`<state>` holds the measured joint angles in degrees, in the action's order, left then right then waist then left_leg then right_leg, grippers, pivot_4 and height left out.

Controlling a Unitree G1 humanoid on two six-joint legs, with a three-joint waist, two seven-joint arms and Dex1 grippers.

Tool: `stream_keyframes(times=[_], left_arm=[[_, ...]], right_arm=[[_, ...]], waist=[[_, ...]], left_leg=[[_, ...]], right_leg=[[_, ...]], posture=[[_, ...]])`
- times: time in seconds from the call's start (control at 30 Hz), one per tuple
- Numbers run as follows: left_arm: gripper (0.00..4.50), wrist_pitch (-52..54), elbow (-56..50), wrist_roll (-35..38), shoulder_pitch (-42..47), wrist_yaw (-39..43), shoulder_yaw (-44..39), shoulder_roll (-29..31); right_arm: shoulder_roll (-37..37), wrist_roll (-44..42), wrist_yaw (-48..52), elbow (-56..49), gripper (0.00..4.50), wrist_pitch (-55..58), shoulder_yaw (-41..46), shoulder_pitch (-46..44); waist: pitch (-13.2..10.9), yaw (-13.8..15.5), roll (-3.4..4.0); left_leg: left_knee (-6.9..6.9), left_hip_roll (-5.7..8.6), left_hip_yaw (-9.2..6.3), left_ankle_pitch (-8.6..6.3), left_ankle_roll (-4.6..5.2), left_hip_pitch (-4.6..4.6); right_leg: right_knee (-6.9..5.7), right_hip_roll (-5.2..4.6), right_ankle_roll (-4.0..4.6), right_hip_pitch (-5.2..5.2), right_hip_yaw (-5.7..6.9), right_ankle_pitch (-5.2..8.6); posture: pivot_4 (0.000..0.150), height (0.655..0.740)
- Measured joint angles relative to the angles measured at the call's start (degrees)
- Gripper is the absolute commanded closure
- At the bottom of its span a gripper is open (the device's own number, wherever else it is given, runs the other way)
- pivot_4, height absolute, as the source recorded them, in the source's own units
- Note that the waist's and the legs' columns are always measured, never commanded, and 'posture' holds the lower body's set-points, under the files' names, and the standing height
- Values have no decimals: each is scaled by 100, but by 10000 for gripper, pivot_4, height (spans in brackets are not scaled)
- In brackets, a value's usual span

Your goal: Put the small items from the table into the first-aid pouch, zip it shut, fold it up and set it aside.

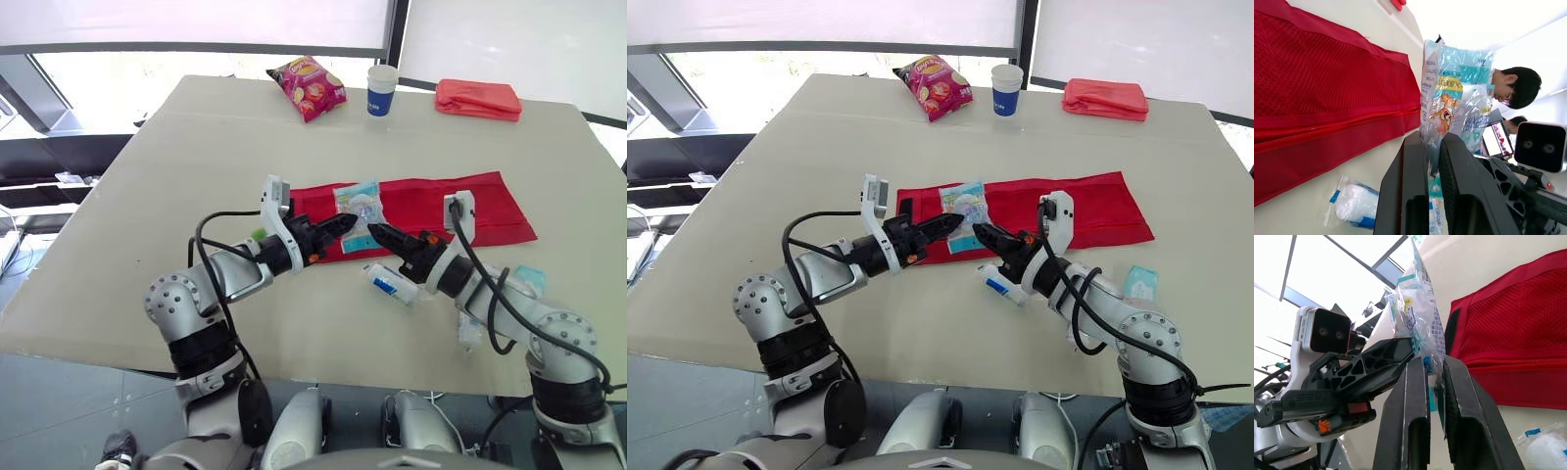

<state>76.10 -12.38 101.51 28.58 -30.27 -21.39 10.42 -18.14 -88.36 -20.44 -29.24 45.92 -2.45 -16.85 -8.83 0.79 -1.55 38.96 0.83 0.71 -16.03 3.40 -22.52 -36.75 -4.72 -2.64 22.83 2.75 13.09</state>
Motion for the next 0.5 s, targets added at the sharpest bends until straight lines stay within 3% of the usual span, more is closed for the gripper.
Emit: stream_keyframes(times=[0.1, 0.17, 0.27, 0.3, 0.33, 0.37, 0.4, 0.43, 0.5], left_arm=[[45000, -364, 19, 374, -53, -138, 319, 308], [36263, -590, 34, 617, -78, -131, 576, 627], [24649, -480, 50, 738, -69, 638, 929, 1631], [22758, -422, 65, 653, -49, 820, 932, 1832], [15990, -251, 121, 239, 49, 1491, 960, 2414], [12806, -230, 131, 115, 76, 1655, 960, 2536], [12806, -348, 79, -765, 158, 2764, 1250, 3161], [12806, -429, 49, -1184, 190, 3240, 1430, 3450], [12806, -1285, 97, -2935, 376, 5071, 2307, 4303]], right_arm=[[11, -39, -35, -29, 44496, -11, 0, -4], [12, -110, -86, -52, 45000, -11, 1, -4], [-75, -266, -267, -148, 45000, -127, 80, -35], [-129, -298, -281, -171, 45000, -127, 96, -30], [-290, -417, -357, -221, 45000, -128, 140, -8], [-324, -442, -375, -226, 45000, -128, 154, 3], [-490, -579, -433, -255, 45000, -125, 186, 69], [-580, -642, -467, -273, 45000, -120, 193, 104], [-884, -880, -590, -347, 45000, -119, 267, 248]], waist=[[0, 3, 1], [-1, -2, 1], [-2, -9, 4], [-2, -15, 5], [-5, -22, 9], [-4, -25, 10], [-5, -24, 10], [-5, -21, 11], [-8, -4, 22]], left_leg=[[0, 1, 1, 0, 0, 0], [-1, 0, 1, 0, 0, 0], [-4, 0, 12, 0, 0, 5], [-8, 0, 18, 0, 0, 8], [-16, -1, 26, 0, 0, 13], [-20, -1, 29, 0, 0, 17], [-35, 0, 43, 1, 0, 28], [-48, 4, 47, 1, 0, 34], [-68, 15, 61, 1, -1, 48]], right_leg=[[2, 10, 0, 0, -14, 0], [1, 16, 0, 1, -24, 0], [0, 26, 1, 5, -34, 1], [-1, 35, 1, 9, -33, 1], [-1, 60, 1, 12, -55, 1], [-1, 62, 1, 12, -60, 2], [0, 65, 3, 11, -71, 3], [5, 65, 9, 11, -75, 6], [10, 65, 25, 9, -98, 16]], posture=[[1500, 7400], [1500, 7400], [1500, 7400], [1500, 7400], [1500, 7400], [1500, 7400], [1500, 7400], [1500, 7400], [1500, 7400]])
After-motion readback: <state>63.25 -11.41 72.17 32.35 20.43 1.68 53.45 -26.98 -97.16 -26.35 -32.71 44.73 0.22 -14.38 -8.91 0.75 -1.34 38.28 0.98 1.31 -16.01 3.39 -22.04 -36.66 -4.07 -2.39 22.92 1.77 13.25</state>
